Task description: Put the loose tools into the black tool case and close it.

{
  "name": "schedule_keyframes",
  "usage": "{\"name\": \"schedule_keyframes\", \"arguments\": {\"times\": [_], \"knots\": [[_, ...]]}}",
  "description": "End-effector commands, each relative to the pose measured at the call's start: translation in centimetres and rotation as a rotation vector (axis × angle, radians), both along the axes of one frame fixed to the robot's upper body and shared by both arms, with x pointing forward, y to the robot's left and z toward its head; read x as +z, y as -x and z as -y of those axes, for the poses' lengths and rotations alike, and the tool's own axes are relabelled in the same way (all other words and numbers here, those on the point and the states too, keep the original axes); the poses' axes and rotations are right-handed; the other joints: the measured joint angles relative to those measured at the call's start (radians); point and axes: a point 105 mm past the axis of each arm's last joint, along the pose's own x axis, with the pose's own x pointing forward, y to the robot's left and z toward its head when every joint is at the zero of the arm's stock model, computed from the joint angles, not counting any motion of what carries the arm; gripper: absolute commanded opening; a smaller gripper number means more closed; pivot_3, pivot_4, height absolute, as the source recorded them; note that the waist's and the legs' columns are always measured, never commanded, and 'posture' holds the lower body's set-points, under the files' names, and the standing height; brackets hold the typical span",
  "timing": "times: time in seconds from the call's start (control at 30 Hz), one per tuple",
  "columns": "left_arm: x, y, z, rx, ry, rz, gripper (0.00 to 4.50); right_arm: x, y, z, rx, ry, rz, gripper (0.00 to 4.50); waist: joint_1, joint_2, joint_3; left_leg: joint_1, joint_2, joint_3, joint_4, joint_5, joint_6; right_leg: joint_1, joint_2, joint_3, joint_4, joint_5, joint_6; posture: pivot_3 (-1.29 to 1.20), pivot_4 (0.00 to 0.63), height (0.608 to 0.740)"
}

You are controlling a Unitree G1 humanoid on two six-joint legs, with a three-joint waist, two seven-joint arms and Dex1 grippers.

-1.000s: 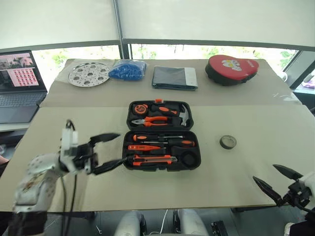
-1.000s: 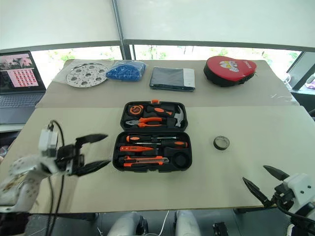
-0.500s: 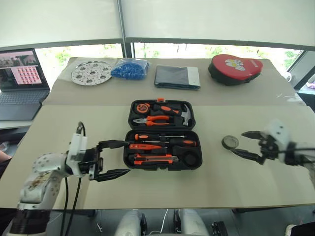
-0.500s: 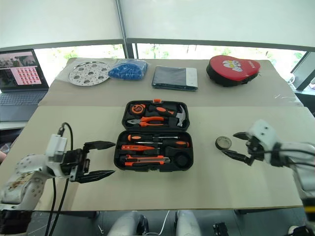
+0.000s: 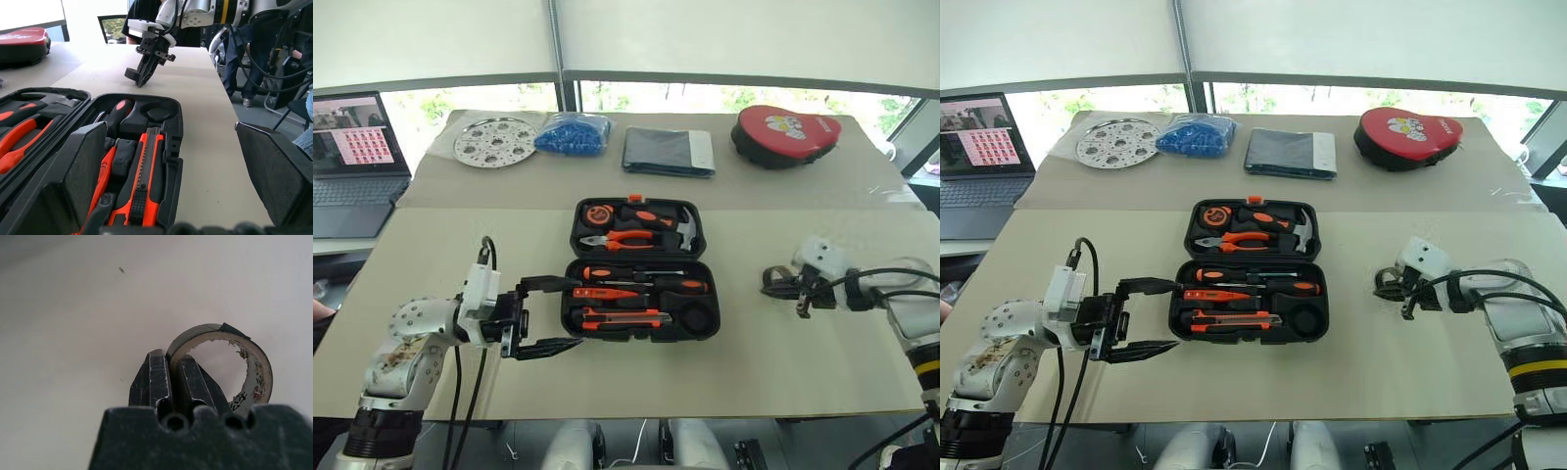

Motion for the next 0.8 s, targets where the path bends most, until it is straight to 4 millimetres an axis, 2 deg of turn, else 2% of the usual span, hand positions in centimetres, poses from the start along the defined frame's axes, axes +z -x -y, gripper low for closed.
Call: {"name": "schedule_keyframes", "arguments": {"times": [0.03, 0.1, 0.2, 0.33, 0.47, 0.7, 0.8], "knots": [[-0.3, 0.6, -0.3, -0.039, -0.042, 0.039, 4.5, 5.2, 2.4, -5.1, 0.257, -0.135, 0.026, 0.04, -0.004, 0.001, 0.001, 0.0, 0.0, 0.0, 0.0, 0.0, 0.0, -0.001, 0.0, 0.0, 0.0, 0.0, 0.0, 0.0, 0.15, 0.74], [-0.9, 0.7, -0.5, -0.041, -0.059, 0.03, 4.5, 5.6, 3.6, -7.5, 0.315, -0.167, -0.031, 0.04, -0.007, 0.001, 0.001, 0.0, 0.002, -0.001, 0.0, 0.0, -0.001, -0.001, 0.0, -0.002, 0.001, 0.0, 0.0, 0.0, 0.15, 0.74], [-1.2, 0.7, -0.6, -0.043, -0.066, 0.026, 4.5, 5.0, 5.2, -10.1, 0.374, -0.157, -0.122, 0.04, -0.006, 0.001, 0.001, -0.001, 0.002, -0.002, 0.0, -0.001, -0.001, -0.001, -0.001, -0.004, 0.001, 0.0, -0.001, 0.0, 0.15, 0.74], [-1.3, 0.7, -0.6, -0.043, -0.066, 0.021, 4.5, 3.3, 6.1, -11.8, 0.354, -0.139, -0.218, 0.04, 0.003, 0.001, 0.001, -0.004, 0.001, -0.003, 0.002, -0.001, -0.001, -0.002, -0.003, -0.007, -0.001, 0.001, -0.002, 0.0, 0.15, 0.74], [-1.3, 1.1, -0.6, -0.054, -0.074, 0.01, 4.5, 1.2, 5.5, -11.5, 0.3, -0.061, -0.239, 0.04, 0.003, 0.001, 0.001, -0.006, 0.0, -0.003, 0.002, -0.001, 0.0, -0.004, -0.004, -0.007, -0.001, 0.001, -0.002, 0.0, 0.15, 0.74], [-0.9, 1.0, -0.8, -0.043, -0.083, 0.015, 4.5, -0.6, 5.8, -10.3, 0.267, 0.074, -0.344, 0.04, 0.003, 0.001, 0.001, -0.008, 0.0, -0.002, 0.002, -0.001, -0.001, -0.007, -0.002, -0.006, 0.001, 0.001, -0.002, 0.0, 0.15, 0.74], [-0.7, 0.9, -0.9, -0.031, -0.083, 0.019, 4.5, -0.6, 5.7, -10.1, 0.247, 0.096, -0.361, 0.04, 0.007, 0.001, 0.001, -0.008, -0.001, -0.003, 0.003, -0.001, -0.001, -0.006, -0.003, -0.007, 0.0, 0.001, -0.001, 0.0, 0.15, 0.74]]}}
